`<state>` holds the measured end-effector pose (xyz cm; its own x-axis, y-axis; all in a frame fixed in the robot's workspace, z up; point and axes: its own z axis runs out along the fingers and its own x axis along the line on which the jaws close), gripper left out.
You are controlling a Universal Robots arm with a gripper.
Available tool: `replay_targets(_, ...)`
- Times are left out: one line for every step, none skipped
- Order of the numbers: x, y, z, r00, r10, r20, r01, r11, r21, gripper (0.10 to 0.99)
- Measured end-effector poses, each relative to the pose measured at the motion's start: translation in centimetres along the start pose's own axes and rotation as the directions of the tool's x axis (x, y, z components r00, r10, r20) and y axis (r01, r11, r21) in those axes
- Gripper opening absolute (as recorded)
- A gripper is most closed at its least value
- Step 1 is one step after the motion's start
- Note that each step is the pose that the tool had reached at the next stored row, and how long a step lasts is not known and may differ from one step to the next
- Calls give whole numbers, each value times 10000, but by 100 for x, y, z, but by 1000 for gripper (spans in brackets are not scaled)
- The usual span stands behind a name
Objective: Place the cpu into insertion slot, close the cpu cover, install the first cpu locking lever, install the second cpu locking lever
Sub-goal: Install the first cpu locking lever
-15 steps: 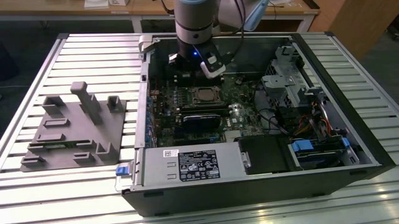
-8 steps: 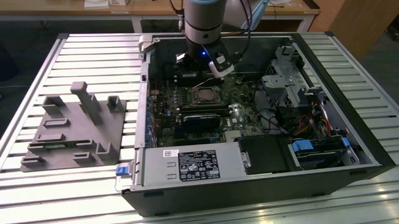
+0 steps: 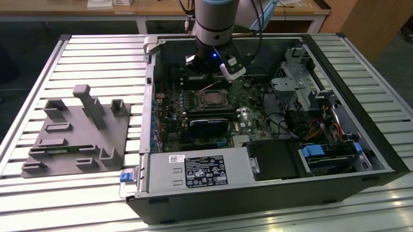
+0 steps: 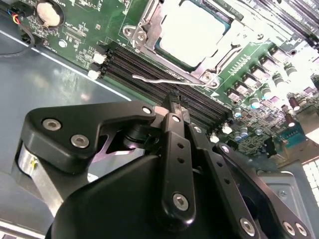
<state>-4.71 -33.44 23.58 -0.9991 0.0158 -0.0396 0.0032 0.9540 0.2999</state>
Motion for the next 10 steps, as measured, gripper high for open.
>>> replay_targets(0,0,0,10000,0,0,0,10000,2,106)
replay_targets(-1,1,1,10000,-2,2,2,10000,14,106)
replay_targets(-1,1,1,10000,-3,0,3,10000,42,106)
replay_targets(-1,0,1,10000,-5,0,5,10000,77,106)
replay_targets(0,-1,3,10000,-5,1,5,9999,111,106)
replay_targets(0,-2,6,10000,-7,1,7,9999,143,106)
replay_targets(0,-3,8,10000,-9,1,9,9998,181,106)
replay_targets(0,-3,10,10000,-10,2,10,9998,220,106)
replay_targets(0,-4,12,10000,-12,1,12,9997,263,106)
replay_targets(0,-4,14,10000,-13,1,13,9995,307,106)
